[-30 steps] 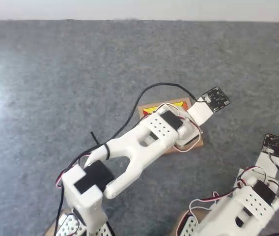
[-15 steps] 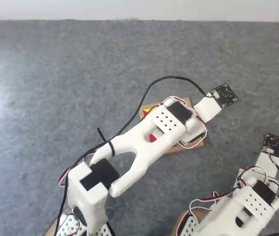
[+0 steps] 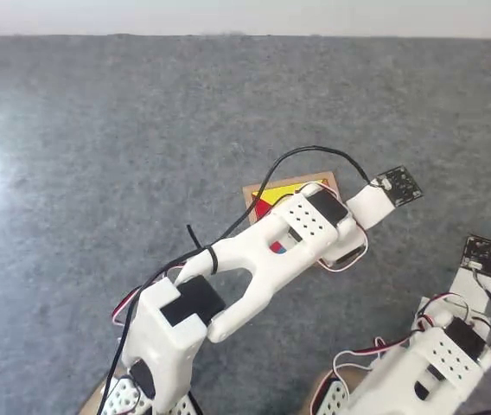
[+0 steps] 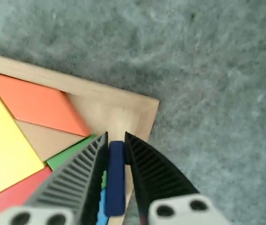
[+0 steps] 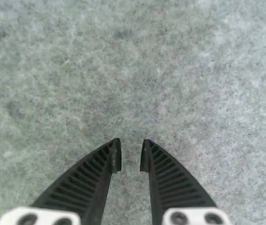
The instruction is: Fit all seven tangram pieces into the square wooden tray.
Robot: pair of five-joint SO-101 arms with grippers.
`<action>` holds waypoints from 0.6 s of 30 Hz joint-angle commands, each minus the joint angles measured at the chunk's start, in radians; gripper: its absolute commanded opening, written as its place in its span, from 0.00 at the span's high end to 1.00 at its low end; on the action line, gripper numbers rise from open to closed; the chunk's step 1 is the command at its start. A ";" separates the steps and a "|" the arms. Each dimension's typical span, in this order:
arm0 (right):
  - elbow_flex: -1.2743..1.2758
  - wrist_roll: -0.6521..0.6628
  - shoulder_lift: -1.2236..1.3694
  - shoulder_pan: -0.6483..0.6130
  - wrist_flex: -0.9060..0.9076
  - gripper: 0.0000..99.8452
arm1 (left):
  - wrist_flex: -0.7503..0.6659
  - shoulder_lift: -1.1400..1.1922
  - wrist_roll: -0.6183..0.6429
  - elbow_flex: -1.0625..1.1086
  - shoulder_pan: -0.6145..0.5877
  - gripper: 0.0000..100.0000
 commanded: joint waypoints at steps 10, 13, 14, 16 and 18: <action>-0.003 0.006 -0.024 -0.012 -0.021 0.91 | -0.009 -0.011 -0.015 -0.061 -0.002 0.87; -0.003 0.006 -0.024 -0.012 -0.021 0.91 | -0.017 -0.011 -0.038 -0.062 -0.017 0.87; -0.003 0.006 -0.024 -0.012 -0.021 0.91 | -0.018 -0.011 -0.040 -0.065 -0.029 0.87; -0.003 0.006 -0.024 -0.012 -0.021 0.91 | -0.014 -0.008 -0.040 -0.090 -0.054 0.87; -0.003 0.006 -0.024 -0.012 -0.021 0.91 | -0.011 -0.003 -0.040 -0.116 -0.084 0.87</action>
